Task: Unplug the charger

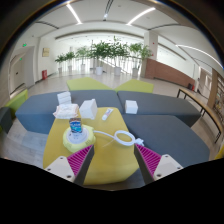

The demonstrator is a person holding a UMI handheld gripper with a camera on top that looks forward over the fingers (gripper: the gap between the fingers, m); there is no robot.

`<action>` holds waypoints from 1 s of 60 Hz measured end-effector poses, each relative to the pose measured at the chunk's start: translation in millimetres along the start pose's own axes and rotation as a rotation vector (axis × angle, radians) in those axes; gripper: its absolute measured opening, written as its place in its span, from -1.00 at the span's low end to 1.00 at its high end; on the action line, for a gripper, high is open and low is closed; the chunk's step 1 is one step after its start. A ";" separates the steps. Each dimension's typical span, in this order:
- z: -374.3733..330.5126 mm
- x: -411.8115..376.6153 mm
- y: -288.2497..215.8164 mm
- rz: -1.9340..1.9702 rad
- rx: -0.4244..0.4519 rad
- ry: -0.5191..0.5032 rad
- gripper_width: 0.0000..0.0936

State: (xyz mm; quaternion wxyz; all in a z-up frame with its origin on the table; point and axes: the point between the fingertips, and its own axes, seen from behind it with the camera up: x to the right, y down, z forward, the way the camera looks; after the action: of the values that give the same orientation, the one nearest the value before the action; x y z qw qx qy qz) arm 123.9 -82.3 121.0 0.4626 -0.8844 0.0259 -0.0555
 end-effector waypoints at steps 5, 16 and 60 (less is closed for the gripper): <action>13.2 -41.1 -5.4 0.018 0.006 -0.042 0.74; 108.9 -121.5 -18.1 -0.025 0.053 -0.152 0.71; 146.5 -153.8 -87.1 0.051 0.311 -0.185 -0.61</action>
State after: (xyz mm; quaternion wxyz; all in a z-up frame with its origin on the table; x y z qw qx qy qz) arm -11.3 101.8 98.3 0.5953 -0.8027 -0.0032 0.0346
